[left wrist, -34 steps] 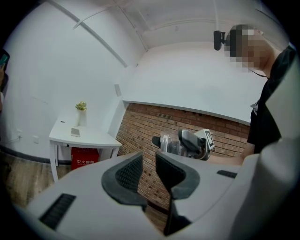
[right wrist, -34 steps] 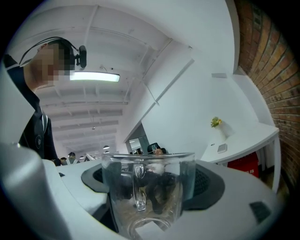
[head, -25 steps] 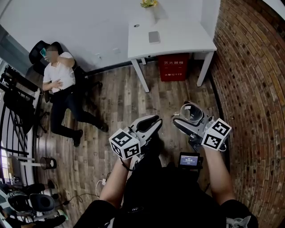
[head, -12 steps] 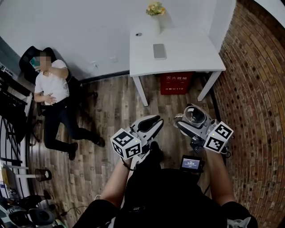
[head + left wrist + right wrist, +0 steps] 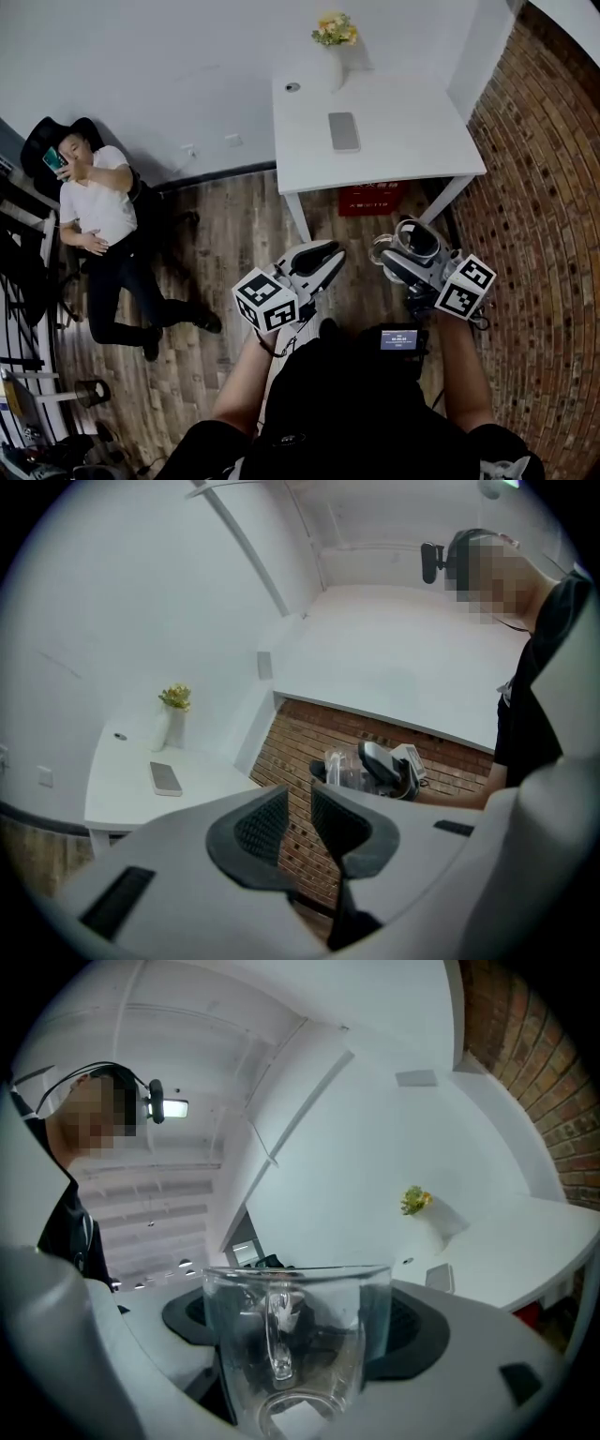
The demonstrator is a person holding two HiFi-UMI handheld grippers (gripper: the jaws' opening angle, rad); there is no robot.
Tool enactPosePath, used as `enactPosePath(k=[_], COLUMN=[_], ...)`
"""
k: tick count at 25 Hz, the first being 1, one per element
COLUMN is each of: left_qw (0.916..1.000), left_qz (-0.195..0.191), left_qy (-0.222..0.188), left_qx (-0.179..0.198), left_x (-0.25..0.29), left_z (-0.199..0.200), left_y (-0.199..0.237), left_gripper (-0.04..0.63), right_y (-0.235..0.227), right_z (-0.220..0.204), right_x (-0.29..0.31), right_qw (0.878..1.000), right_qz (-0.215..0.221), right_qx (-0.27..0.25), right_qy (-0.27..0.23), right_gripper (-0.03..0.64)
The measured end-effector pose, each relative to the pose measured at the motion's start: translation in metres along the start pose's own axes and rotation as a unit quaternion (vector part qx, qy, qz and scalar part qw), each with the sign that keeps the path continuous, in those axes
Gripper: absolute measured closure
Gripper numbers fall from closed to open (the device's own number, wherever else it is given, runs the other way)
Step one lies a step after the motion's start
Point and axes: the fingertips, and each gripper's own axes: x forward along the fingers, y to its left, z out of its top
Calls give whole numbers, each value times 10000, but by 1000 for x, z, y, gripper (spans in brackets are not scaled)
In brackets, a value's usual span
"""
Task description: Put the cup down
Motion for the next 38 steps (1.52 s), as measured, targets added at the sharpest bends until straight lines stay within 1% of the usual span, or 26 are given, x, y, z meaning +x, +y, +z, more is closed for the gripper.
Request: enactPosePath(k=[6, 12, 18, 24, 29, 34, 38], left_qw=[9999, 9999, 9998, 9996, 9990, 9981, 9976], left_qz=[-55, -33, 115, 258, 428, 602, 666], left_qy=[67, 132, 128, 129, 141, 131, 154], left_qx=[-60, -11, 61, 20, -14, -65, -100], left_x=[21, 55, 99, 152, 186, 211, 220], left_z=[5, 16, 46, 70, 92, 101, 104], left_y=[35, 71, 123, 164, 195, 220, 235], left_gripper=[512, 512, 512, 513, 512, 513, 513], right_y=[-31, -76, -129, -182, -227, -262, -278], right_z=[6, 18, 49, 73, 100, 111, 111], right_x=[23, 46, 84, 113, 134, 151, 162], right_qw=[10000, 9999, 9995, 9988, 9983, 9976, 9970], right_qz=[-80, 55, 254, 484, 573, 682, 728], right_qx=[46, 106, 65, 11, 82, 106, 204], right_qy=[-12, -85, -178, 25, 24, 76, 137], right_gripper=[186, 186, 186, 186, 186, 186, 186])
